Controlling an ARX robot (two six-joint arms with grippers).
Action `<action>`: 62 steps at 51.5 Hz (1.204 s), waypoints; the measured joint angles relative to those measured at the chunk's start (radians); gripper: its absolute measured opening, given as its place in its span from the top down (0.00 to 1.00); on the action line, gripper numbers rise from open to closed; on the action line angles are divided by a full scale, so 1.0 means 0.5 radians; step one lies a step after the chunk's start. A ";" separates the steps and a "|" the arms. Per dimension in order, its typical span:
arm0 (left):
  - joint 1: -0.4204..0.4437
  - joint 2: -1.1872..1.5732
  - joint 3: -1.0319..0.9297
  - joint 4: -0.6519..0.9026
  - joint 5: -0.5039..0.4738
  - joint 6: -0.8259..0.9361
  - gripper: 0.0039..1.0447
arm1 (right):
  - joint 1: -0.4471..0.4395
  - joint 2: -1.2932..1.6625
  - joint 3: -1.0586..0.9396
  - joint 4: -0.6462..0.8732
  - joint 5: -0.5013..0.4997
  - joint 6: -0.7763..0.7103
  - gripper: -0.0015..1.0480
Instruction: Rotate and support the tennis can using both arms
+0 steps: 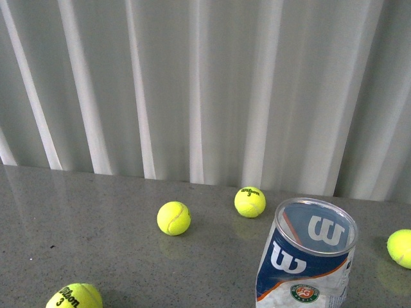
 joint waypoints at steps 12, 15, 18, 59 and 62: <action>0.000 -0.141 0.000 -0.140 0.000 0.001 0.97 | 0.000 0.000 0.000 0.000 0.001 0.000 0.07; 0.000 -0.171 0.000 -0.173 0.000 0.000 0.97 | 0.000 0.000 0.000 0.000 0.001 0.000 0.07; 0.000 -0.196 0.000 -0.199 0.000 0.000 0.97 | 0.000 0.000 0.000 0.000 0.001 0.000 0.07; 0.000 -0.585 0.001 -0.600 0.000 -0.001 0.24 | 0.000 0.000 0.000 0.000 0.001 0.000 0.07; 0.000 -0.585 0.001 -0.600 0.000 -0.001 0.16 | 0.000 0.000 0.000 0.000 0.001 0.000 0.07</action>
